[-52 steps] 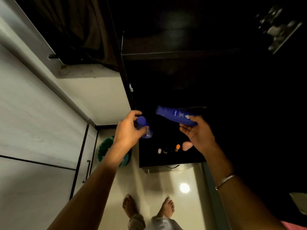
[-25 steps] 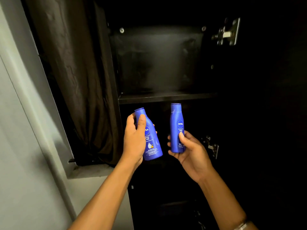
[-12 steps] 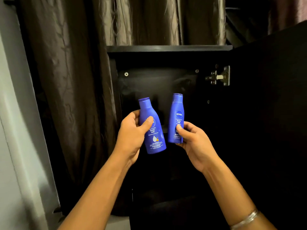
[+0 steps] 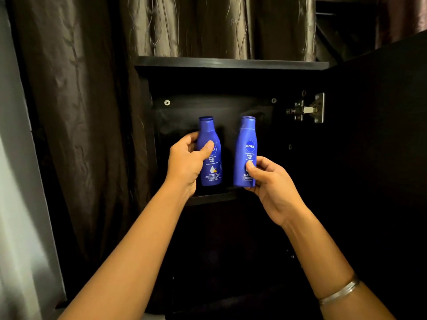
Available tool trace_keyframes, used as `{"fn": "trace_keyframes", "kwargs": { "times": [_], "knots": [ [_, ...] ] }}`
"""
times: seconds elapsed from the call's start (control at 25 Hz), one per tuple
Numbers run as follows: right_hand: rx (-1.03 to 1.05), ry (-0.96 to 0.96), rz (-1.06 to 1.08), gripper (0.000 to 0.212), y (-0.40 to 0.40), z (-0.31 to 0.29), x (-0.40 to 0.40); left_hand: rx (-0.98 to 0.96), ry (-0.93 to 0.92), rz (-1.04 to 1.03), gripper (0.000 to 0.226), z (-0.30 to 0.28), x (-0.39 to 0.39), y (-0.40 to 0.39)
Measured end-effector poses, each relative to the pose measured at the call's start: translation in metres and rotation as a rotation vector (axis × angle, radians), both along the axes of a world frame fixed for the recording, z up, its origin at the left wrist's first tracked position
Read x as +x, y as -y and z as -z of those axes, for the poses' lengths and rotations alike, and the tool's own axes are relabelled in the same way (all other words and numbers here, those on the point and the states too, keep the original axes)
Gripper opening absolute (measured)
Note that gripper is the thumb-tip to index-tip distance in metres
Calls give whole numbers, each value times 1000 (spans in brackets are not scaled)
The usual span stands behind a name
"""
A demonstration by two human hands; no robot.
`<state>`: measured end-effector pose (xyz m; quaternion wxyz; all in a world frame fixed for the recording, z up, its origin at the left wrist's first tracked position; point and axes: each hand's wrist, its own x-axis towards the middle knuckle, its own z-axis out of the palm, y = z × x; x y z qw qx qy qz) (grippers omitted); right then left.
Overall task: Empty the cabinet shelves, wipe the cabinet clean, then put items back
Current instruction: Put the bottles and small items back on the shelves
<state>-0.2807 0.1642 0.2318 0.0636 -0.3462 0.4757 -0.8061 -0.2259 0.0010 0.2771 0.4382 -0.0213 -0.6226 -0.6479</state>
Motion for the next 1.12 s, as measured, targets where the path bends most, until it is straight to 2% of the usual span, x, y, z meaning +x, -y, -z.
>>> {"fn": "trace_keyframes", "kwargs": {
  "times": [0.16,0.36,0.64,0.88,1.12],
  "knots": [
    [-24,5,-32,22,-3,4,-13,13,54,-104,42,-7,-39,13],
    [-64,29,-82,37,-10,9,-20,-54,115,-216,39,-1,-57,27],
    [-99,53,-130,34,-11,13,-18,-117,115,-350,41,8,-54,29],
    [-98,40,-119,38,-20,16,-9,-298,179,-578,47,11,-43,30],
    [-79,30,-106,36,-28,27,7,-415,227,-686,57,16,-21,22]
  ]
}}
